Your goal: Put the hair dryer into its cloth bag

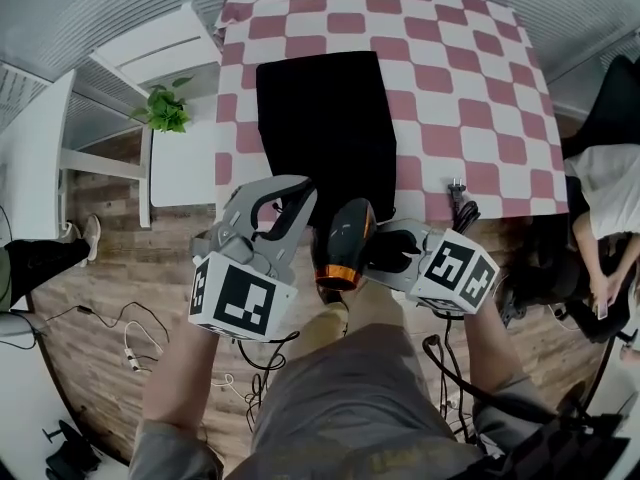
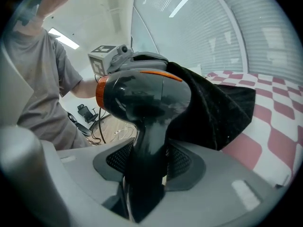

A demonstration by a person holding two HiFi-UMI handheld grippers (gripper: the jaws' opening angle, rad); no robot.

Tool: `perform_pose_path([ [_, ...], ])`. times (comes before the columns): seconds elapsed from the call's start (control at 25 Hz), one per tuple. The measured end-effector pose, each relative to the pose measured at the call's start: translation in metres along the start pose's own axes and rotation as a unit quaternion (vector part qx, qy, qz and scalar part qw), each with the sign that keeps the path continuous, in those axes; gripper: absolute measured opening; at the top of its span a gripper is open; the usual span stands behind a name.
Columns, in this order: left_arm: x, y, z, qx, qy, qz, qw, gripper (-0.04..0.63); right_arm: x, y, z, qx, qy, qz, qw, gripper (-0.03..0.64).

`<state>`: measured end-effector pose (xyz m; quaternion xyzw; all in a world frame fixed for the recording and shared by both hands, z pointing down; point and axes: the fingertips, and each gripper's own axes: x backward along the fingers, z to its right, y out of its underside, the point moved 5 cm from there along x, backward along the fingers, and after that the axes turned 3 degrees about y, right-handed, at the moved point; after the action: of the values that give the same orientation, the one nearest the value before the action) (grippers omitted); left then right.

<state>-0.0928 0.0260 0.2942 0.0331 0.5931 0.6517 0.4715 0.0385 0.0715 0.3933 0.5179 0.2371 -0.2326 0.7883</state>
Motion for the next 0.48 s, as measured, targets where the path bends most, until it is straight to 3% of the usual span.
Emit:
perform_pose_path([
  [0.48,0.010,0.000,0.016,0.005,0.007,0.003,1.0000,0.015,-0.002,-0.007,0.022,-0.039,0.061,-0.015,0.997,0.212],
])
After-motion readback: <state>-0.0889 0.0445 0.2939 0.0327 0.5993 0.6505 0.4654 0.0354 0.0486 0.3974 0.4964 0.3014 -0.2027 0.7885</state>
